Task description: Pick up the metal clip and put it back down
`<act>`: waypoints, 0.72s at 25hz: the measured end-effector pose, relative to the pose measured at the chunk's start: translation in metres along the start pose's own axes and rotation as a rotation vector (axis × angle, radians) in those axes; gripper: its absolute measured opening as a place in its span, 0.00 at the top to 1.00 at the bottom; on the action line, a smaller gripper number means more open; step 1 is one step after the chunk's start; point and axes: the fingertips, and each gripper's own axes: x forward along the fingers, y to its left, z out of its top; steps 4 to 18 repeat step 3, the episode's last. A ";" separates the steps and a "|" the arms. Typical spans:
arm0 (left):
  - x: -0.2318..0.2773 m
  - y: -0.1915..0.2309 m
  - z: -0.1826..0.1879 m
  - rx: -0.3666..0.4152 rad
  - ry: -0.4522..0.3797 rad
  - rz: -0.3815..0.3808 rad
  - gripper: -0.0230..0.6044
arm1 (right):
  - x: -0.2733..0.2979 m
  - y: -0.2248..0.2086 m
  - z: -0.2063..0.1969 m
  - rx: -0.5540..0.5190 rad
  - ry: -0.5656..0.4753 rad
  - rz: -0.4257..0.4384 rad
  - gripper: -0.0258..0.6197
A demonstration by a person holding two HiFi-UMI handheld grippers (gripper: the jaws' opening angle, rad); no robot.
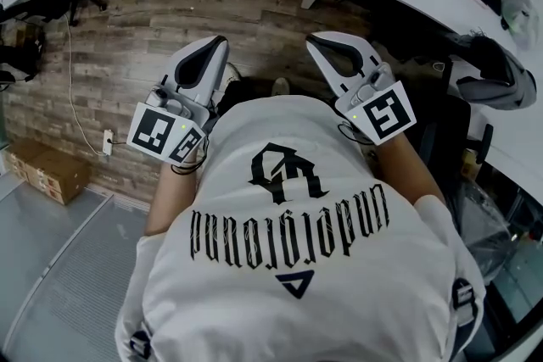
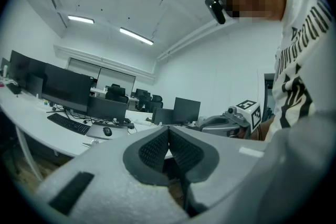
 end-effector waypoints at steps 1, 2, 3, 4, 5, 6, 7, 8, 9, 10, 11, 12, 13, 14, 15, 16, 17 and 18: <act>0.000 -0.002 0.000 -0.002 0.000 0.000 0.94 | -0.002 0.000 0.000 0.000 -0.002 0.000 0.94; 0.001 -0.004 0.000 -0.004 0.000 -0.001 0.94 | -0.004 0.000 0.000 -0.001 -0.002 0.000 0.94; 0.001 -0.005 -0.001 -0.006 0.000 -0.001 0.94 | -0.005 0.000 0.000 -0.002 -0.003 0.000 0.94; 0.001 -0.005 -0.001 -0.006 0.000 -0.001 0.94 | -0.005 0.000 0.000 -0.002 -0.003 0.000 0.94; 0.001 -0.005 -0.001 -0.006 0.000 -0.001 0.94 | -0.005 0.000 0.000 -0.002 -0.003 0.000 0.94; 0.001 -0.005 -0.001 -0.006 0.000 -0.001 0.94 | -0.005 0.000 0.000 -0.002 -0.003 0.000 0.94; 0.001 -0.005 -0.001 -0.006 0.000 -0.001 0.94 | -0.005 0.000 0.000 -0.002 -0.003 0.000 0.94; 0.001 -0.005 -0.001 -0.006 0.000 -0.001 0.94 | -0.005 0.000 0.000 -0.002 -0.003 0.000 0.94; 0.001 -0.005 -0.001 -0.006 0.000 -0.001 0.94 | -0.005 0.000 0.000 -0.002 -0.003 0.000 0.94; 0.001 -0.005 -0.001 -0.006 0.000 -0.001 0.94 | -0.005 0.000 0.000 -0.002 -0.003 0.000 0.94; 0.001 -0.005 -0.001 -0.006 0.000 -0.001 0.94 | -0.005 0.000 0.000 -0.002 -0.003 0.000 0.94; 0.001 -0.005 -0.001 -0.006 0.000 -0.001 0.94 | -0.005 0.000 0.000 -0.002 -0.003 0.000 0.94; 0.001 -0.005 -0.001 -0.006 0.000 -0.001 0.94 | -0.005 0.000 0.000 -0.002 -0.003 0.000 0.94; 0.001 -0.005 -0.001 -0.006 0.000 -0.001 0.94 | -0.005 0.000 0.000 -0.002 -0.003 0.000 0.94; 0.001 -0.005 -0.001 -0.006 0.000 -0.001 0.94 | -0.005 0.000 0.000 -0.002 -0.003 0.000 0.94; 0.001 -0.005 -0.001 -0.006 0.000 -0.001 0.94 | -0.005 0.000 0.000 -0.002 -0.003 0.000 0.94; 0.001 -0.005 -0.001 -0.006 0.000 -0.001 0.94 | -0.005 0.000 0.000 -0.002 -0.003 0.000 0.94; 0.001 -0.005 -0.001 -0.006 0.000 -0.001 0.94 | -0.005 0.000 0.000 -0.002 -0.003 0.000 0.94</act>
